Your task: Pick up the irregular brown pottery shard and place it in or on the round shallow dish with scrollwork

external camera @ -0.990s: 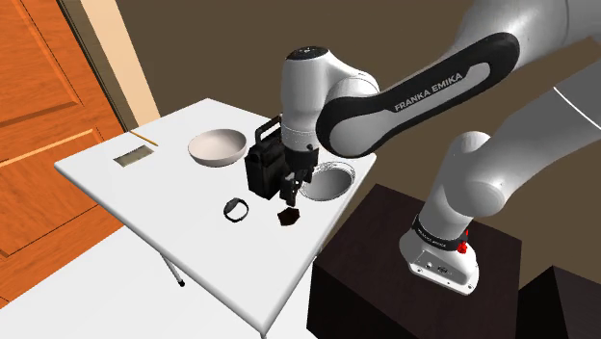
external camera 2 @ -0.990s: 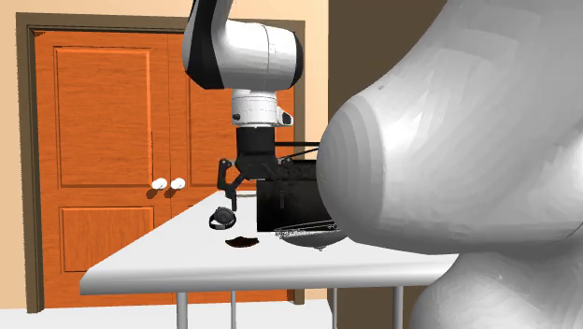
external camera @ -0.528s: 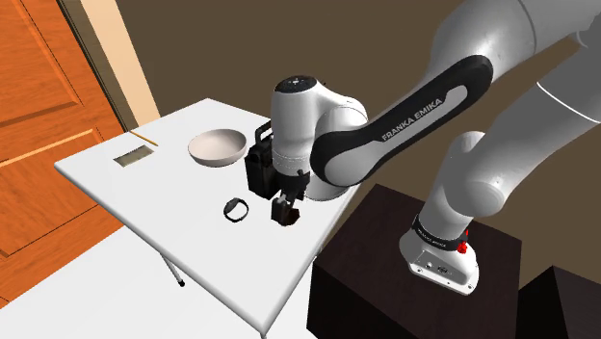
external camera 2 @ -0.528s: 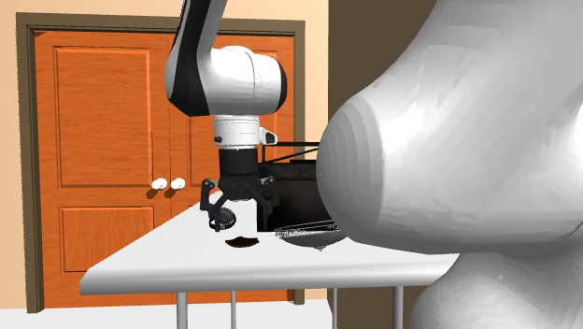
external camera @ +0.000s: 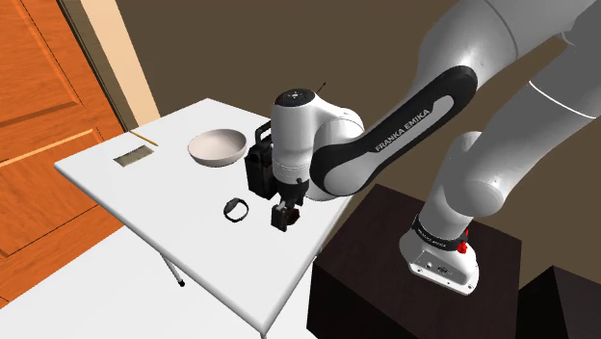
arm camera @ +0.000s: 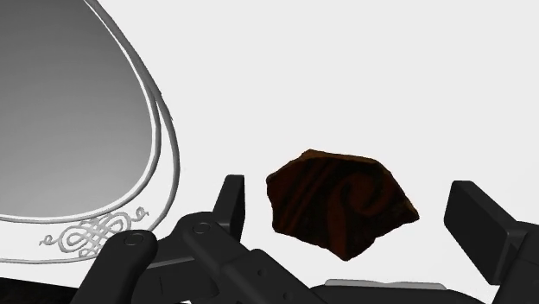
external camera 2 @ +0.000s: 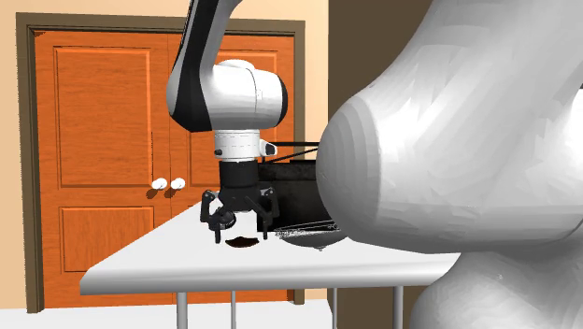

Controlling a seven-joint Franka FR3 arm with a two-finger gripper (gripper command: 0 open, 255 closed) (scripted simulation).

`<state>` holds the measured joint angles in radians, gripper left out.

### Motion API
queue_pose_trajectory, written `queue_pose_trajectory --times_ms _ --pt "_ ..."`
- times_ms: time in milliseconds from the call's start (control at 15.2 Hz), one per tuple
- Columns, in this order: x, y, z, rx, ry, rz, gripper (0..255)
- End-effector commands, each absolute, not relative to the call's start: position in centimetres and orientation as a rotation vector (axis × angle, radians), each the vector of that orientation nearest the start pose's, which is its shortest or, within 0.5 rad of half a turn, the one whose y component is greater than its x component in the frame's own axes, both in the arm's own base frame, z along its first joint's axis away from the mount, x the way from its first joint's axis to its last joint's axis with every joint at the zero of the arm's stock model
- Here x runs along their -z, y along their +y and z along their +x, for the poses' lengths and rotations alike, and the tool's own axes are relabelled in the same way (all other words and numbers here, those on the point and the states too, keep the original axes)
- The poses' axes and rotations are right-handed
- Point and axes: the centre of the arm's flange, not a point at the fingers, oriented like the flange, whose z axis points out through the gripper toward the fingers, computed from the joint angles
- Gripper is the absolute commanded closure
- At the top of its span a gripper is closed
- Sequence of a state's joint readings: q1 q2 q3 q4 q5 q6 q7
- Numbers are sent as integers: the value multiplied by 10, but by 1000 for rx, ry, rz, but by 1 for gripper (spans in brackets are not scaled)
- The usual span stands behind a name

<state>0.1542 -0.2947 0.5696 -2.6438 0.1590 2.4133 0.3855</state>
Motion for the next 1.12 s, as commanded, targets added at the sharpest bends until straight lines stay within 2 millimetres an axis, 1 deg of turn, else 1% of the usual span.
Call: queue_pose_trajectory --times_ms 0,132,198,792,1056 --pt "-329 268 315 80 -321 -3152 0" --pt "-329 268 315 80 -321 -3152 0" --pt "-329 268 315 80 -321 -3152 255" --pt "-329 268 315 80 -321 -3152 255" --pt "-350 268 315 80 -321 -3152 255"
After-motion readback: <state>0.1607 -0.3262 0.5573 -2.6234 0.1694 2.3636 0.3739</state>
